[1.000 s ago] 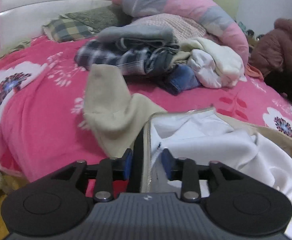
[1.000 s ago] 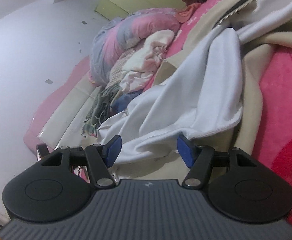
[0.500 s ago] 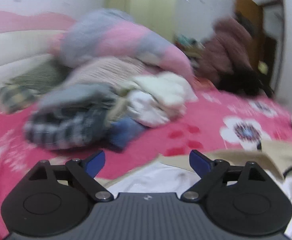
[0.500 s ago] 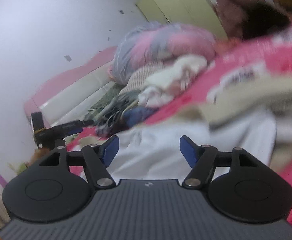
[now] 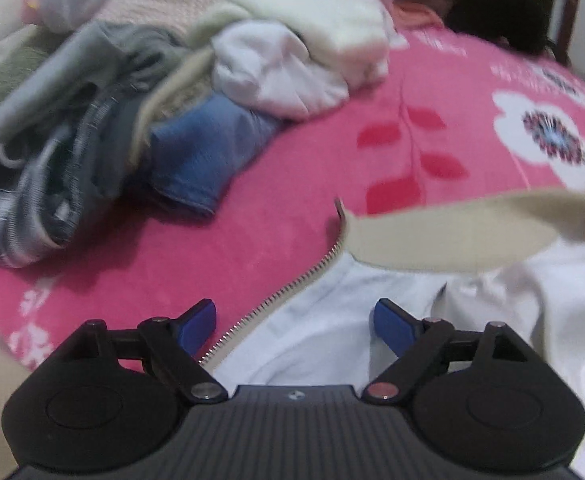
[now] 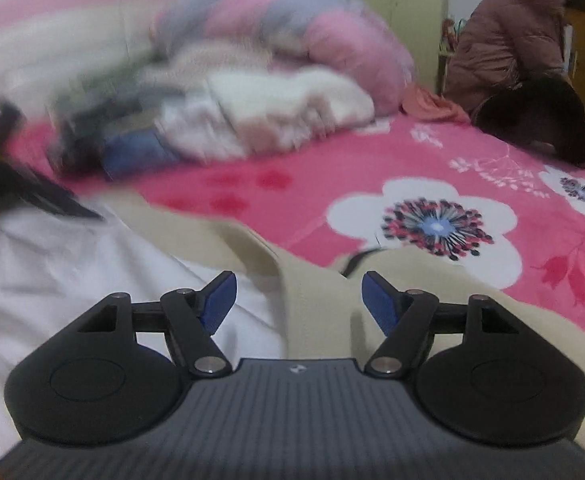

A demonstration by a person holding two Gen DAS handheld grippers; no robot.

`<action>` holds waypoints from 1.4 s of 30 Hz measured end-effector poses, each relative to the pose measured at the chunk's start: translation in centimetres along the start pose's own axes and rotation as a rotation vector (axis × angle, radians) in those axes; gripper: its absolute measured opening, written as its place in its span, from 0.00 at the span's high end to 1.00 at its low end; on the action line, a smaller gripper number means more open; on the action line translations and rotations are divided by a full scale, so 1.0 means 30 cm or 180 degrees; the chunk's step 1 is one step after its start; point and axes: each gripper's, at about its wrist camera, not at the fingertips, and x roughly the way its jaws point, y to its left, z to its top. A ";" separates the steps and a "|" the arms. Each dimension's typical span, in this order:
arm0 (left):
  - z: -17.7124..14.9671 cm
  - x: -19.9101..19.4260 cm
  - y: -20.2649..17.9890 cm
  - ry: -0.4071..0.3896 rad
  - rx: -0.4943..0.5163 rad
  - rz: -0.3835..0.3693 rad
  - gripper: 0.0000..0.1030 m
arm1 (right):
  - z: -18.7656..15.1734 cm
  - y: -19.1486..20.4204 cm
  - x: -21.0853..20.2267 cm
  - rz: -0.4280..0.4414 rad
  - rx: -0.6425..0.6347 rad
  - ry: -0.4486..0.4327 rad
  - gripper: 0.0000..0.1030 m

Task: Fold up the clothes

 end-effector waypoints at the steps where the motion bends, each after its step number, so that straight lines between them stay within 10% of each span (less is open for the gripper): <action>1: -0.005 0.007 -0.006 0.0014 0.0068 0.0005 0.12 | -0.004 0.001 0.038 -0.0073 -0.0059 0.0122 0.34; 7: 0.015 0.047 -0.037 -0.0020 0.0581 0.0126 0.10 | -0.030 -0.036 0.136 -0.0333 -0.0122 0.0451 0.73; 12: 0.037 0.064 -0.120 -0.0119 0.1018 0.0282 0.26 | -0.014 -0.030 0.093 -0.0708 -0.0367 0.0196 0.93; 22: 0.000 0.025 -0.304 -0.0562 0.1748 0.0349 0.28 | 0.061 0.032 -0.151 -0.1373 -0.0842 -0.0685 0.95; 30: -0.042 0.006 -0.501 -0.1016 0.2275 0.0576 0.55 | 0.063 0.041 -0.357 -0.1783 -0.0915 -0.1154 0.95; 42: 0.136 -0.124 -0.570 -0.1607 0.1600 0.1183 0.54 | -0.017 0.068 -0.557 -0.2109 -0.0772 -0.1570 0.95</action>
